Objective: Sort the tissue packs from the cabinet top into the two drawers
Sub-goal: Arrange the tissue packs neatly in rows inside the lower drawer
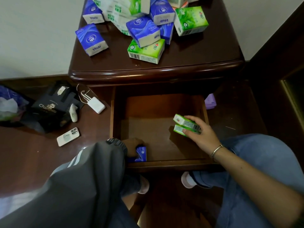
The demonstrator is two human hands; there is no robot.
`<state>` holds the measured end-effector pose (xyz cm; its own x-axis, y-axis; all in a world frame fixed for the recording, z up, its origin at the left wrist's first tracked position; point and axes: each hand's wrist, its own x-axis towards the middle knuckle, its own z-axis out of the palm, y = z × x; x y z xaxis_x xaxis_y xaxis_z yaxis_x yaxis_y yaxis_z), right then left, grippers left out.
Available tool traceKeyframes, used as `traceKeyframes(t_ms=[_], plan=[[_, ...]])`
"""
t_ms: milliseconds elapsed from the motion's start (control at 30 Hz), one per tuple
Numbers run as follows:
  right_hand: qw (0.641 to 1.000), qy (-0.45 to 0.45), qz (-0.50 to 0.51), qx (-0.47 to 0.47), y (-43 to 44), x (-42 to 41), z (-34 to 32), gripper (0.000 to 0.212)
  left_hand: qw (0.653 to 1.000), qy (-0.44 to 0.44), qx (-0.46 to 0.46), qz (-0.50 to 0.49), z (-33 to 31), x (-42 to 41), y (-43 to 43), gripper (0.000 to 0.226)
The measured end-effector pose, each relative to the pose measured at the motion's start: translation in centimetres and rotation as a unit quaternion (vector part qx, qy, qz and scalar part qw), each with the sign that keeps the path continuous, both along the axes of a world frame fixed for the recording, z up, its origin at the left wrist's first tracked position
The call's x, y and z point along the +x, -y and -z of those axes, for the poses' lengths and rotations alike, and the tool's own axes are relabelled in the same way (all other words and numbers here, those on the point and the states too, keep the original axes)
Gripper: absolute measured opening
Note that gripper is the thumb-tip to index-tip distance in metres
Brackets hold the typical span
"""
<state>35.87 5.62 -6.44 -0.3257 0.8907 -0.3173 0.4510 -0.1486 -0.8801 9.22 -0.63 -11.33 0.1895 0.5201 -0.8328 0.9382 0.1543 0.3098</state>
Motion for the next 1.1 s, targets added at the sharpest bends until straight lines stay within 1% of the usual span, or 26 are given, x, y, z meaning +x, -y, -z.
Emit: traceKeyframes(t_ms=[67,133,233,333,433,500,600,633,700,733,800,867,933,1000,1067,1100], plan=[[1.0,0.007,-0.003,0.005,0.0,0.0,0.1,0.045,1.0,0.002,-0.027,0.014,0.0,0.4,-0.6,0.071],[1.0,0.006,-0.004,0.002,0.0,0.0,0.2,0.045,0.999,-0.015,-0.047,0.022,0.0,0.7,-1.0,0.073],[1.0,0.008,-0.005,0.002,-0.1,0.0,0.3,0.045,0.997,-0.053,-0.049,0.022,0.2,1.2,-1.3,0.071],[1.0,0.01,-0.009,0.001,-0.2,-0.1,0.6,0.046,0.996,-0.082,-0.042,-0.007,0.6,1.1,-1.2,0.07],[1.0,0.012,-0.015,-0.002,-0.3,-0.3,0.8,0.047,0.991,-0.109,-0.027,-0.077,0.7,0.3,-0.9,0.069],[1.0,0.014,-0.019,-0.001,-0.3,-0.3,0.9,0.047,0.983,-0.112,0.0,-0.145,0.8,-0.4,-0.7,0.065],[1.0,0.018,-0.018,-0.001,-0.4,-0.2,1.0,0.047,0.953,-0.094,0.056,-0.282,1.1,-0.6,-0.1,0.062],[1.0,0.018,-0.016,0.0,-0.3,-0.2,1.0,0.047,0.944,-0.083,0.067,-0.312,1.2,-0.6,0.1,0.063],[1.0,0.016,-0.013,-0.002,-0.4,-0.2,1.0,0.047,0.938,-0.056,0.077,-0.333,1.3,-0.8,0.4,0.066],[1.0,0.013,-0.012,-0.002,-0.4,-0.2,1.0,0.047,0.942,-0.043,0.076,-0.325,1.3,-0.9,0.6,0.066],[1.0,0.011,-0.011,0.0,-0.4,-0.1,1.0,0.046,0.961,-0.025,0.057,-0.269,1.1,-1.3,0.7,0.067],[1.0,0.013,-0.011,0.0,-0.3,-0.1,1.0,0.046,0.983,-0.02,0.032,-0.181,1.0,-1.5,0.8,0.066],[1.0,0.016,-0.012,-0.001,-0.3,-0.1,0.9,0.047,0.996,-0.051,0.037,-0.064,0.9,-1.5,0.7,0.07],[1.0,0.012,-0.009,-0.004,-0.3,-0.1,0.9,0.046,0.99,-0.096,0.086,0.053,0.7,-1.4,0.0,0.075],[1.0,0.003,-0.004,-0.005,-0.3,-0.2,0.8,0.046,0.98,-0.094,0.121,0.127,0.5,-1.2,-0.7,0.075],[1.0,0.002,-0.004,-0.006,-0.3,-0.2,0.8,0.045,0.978,-0.08,0.115,0.152,0.4,-1.0,-0.9,0.072]])
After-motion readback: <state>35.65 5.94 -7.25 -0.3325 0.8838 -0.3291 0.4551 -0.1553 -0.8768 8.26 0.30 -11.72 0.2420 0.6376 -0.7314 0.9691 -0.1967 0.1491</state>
